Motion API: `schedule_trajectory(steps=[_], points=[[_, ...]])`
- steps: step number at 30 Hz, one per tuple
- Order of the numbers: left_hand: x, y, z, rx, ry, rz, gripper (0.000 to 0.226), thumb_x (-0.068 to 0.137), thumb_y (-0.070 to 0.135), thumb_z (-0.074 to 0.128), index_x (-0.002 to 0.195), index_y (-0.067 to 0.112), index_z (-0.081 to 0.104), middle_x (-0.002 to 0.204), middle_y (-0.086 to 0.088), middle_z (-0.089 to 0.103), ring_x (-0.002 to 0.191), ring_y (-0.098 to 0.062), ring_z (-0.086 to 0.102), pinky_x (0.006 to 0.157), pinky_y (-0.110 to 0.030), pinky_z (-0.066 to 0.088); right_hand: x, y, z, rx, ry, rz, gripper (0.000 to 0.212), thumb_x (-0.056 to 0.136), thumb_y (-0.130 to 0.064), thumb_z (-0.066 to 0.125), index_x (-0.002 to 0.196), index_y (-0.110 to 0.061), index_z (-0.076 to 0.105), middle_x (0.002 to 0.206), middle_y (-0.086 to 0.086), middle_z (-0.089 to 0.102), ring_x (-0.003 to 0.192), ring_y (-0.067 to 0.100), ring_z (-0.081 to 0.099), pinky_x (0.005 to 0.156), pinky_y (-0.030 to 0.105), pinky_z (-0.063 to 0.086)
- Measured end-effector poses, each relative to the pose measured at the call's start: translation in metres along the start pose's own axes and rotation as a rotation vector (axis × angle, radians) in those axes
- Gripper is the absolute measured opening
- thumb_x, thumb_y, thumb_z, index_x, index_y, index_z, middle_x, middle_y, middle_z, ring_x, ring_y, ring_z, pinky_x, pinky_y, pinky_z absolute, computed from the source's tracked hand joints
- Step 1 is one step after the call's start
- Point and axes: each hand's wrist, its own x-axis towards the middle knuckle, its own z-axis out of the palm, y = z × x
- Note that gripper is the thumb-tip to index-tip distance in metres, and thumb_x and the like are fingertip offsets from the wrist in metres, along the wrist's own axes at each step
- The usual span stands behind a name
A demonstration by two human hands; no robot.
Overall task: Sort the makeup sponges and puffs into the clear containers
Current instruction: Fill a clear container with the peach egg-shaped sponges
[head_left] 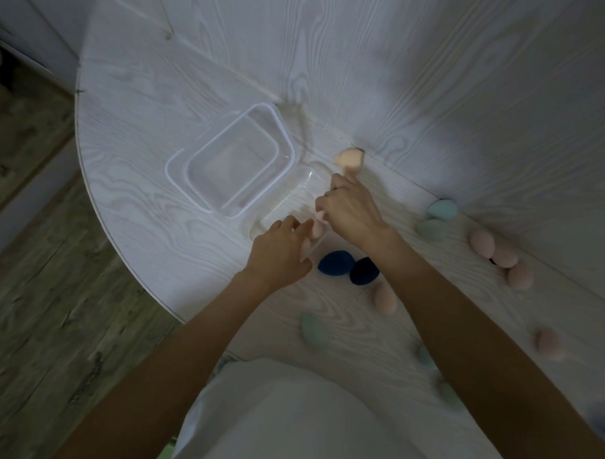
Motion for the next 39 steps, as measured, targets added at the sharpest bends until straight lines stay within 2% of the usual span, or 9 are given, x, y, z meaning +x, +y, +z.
schedule_trajectory(steps=[5,9,13,20,24,27,30,35,39], points=[[0.000,0.000,0.000,0.022,-0.006,-0.003,0.064,0.078,0.034,0.062,0.137,0.019,0.040,0.112,-0.005,0.052,0.094,-0.020,0.052,0.065,-0.029,0.044,0.000,0.006,-0.007,0.006,-0.090,0.083,0.027,0.087,-0.032,0.057,0.105,-0.016,0.069,0.102,0.004,0.061,0.099,0.021,0.045,0.082,0.025,0.031],[0.000,-0.001,0.000,0.045,-0.003,-0.005,0.066,0.079,0.037,0.061,0.139,0.023,0.038,0.113,-0.005,0.052,0.095,-0.019,0.052,0.065,-0.029,0.044,0.005,0.001,-0.012,-0.104,-0.081,0.037,0.019,0.089,-0.021,0.054,0.099,-0.015,0.069,0.092,0.001,0.065,0.096,0.020,0.046,0.087,0.027,0.032],[-0.001,-0.001,0.001,0.086,0.009,0.005,0.068,0.080,0.040,0.059,0.142,0.026,0.035,0.117,-0.004,0.051,0.097,-0.019,0.051,0.063,-0.028,0.043,0.006,-0.009,-0.012,-0.061,-0.061,0.030,0.024,0.085,0.003,0.050,0.096,-0.011,0.066,0.091,0.004,0.066,0.094,0.021,0.050,0.072,0.025,0.025],[0.002,-0.001,0.003,0.120,0.009,0.014,0.067,0.081,0.043,0.057,0.143,0.029,0.034,0.123,-0.002,0.050,0.101,-0.019,0.050,0.061,-0.026,0.038,-0.001,-0.001,-0.007,-0.112,-0.094,0.091,0.018,0.091,-0.013,0.052,0.088,-0.013,0.070,0.091,0.005,0.060,0.092,0.019,0.048,0.078,0.023,0.028],[0.003,-0.002,0.004,0.088,0.003,0.021,0.068,0.081,0.040,0.059,0.142,0.028,0.033,0.123,-0.002,0.049,0.102,-0.019,0.048,0.062,-0.025,0.040,-0.006,0.007,-0.016,0.024,-0.008,0.015,0.029,0.093,-0.029,0.048,0.082,-0.014,0.072,0.081,0.001,0.065,0.085,0.017,0.047,0.071,0.025,0.030],[0.002,-0.002,0.003,0.064,0.008,0.023,0.068,0.081,0.038,0.061,0.142,0.027,0.034,0.123,-0.001,0.048,0.101,-0.018,0.047,0.061,-0.024,0.039,-0.010,0.023,-0.026,0.262,0.186,0.096,0.025,0.091,-0.026,0.054,0.083,-0.011,0.072,0.079,0.005,0.068,0.084,0.021,0.054,0.070,0.033,0.043],[0.001,-0.003,0.003,0.038,0.022,0.025,0.067,0.080,0.035,0.063,0.141,0.024,0.036,0.122,-0.003,0.049,0.100,-0.019,0.046,0.061,-0.024,0.036,0.001,0.051,-0.023,0.371,0.311,0.273,0.017,0.088,-0.014,0.057,0.098,-0.007,0.070,0.096,0.011,0.069,0.095,0.029,0.055,0.079,0.036,0.045],[0.000,-0.003,0.004,0.007,0.053,0.001,0.068,0.081,0.033,0.064,0.142,0.023,0.036,0.122,-0.002,0.049,0.101,-0.018,0.046,0.062,-0.023,0.038,0.033,0.070,0.002,0.304,0.083,0.215,0.033,0.086,-0.008,0.058,0.119,-0.006,0.058,0.129,0.012,0.055,0.121,0.030,0.044,0.102,0.033,0.029],[-0.001,-0.003,0.005,-0.037,0.060,-0.015,0.067,0.080,0.034,0.064,0.140,0.025,0.037,0.122,0.000,0.049,0.102,-0.016,0.046,0.065,-0.023,0.039,0.041,0.071,0.006,0.224,0.121,0.315,0.023,0.082,-0.006,0.059,0.105,-0.005,0.056,0.113,0.013,0.057,0.104,0.028,0.050,0.081,0.026,0.030]])
